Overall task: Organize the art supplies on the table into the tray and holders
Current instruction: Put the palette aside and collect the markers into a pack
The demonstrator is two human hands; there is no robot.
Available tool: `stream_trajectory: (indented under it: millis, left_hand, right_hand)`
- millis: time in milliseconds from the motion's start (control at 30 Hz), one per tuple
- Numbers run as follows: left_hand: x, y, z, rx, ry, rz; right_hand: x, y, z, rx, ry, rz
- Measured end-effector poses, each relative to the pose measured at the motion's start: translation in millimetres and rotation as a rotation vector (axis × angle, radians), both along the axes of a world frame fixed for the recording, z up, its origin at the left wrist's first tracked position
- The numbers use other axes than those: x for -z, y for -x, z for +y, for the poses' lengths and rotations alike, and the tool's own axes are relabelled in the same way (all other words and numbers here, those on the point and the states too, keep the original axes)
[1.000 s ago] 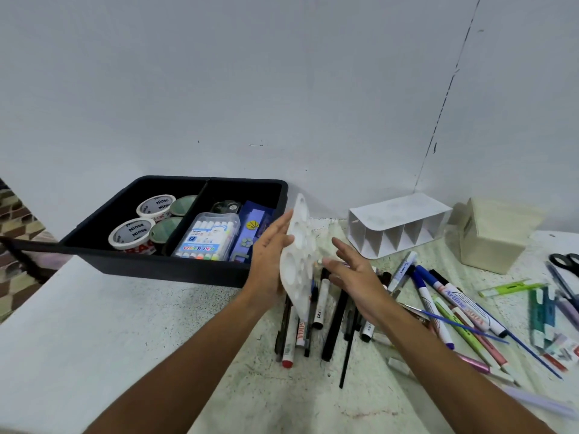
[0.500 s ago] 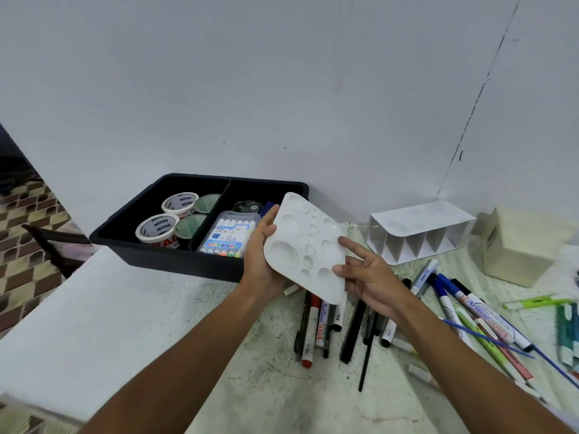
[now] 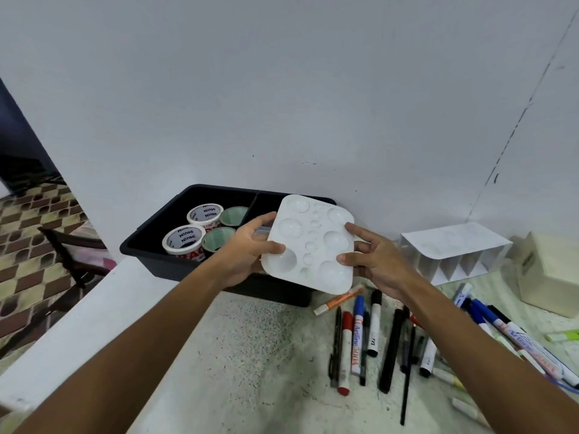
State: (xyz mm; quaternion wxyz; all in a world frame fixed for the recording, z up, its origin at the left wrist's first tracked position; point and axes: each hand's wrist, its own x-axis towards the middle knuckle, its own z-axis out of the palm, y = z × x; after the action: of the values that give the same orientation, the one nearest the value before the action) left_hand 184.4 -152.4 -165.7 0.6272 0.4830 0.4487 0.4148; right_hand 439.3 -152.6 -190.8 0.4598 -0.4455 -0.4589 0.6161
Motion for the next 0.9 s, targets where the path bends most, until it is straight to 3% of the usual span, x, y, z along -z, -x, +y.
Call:
stream_trajectory:
  millis: [367, 467, 700, 767, 900]
  left_hand:
    - [5, 46, 39, -0.029, -0.034, 0.046]
    - [8, 54, 45, 0.087, -0.109, 0.25]
    - [10, 54, 53, 0.146, -0.344, 1.108]
    - [10, 53, 54, 0.147, -0.466, 1.195]
    - [7, 46, 54, 0.241, -0.58, 1.181]
  right_hand:
    - [-9, 55, 48, 0.029, -0.048, -0.26]
    - [-10, 60, 55, 0.022, -0.043, -0.333]
    - [-2, 58, 62, 0.026, 0.009, -0.367]
    - [-1, 60, 64, 0.03, 0.012, -0.384]
    - [0, 71, 65, 0.035, -0.019, -0.451]
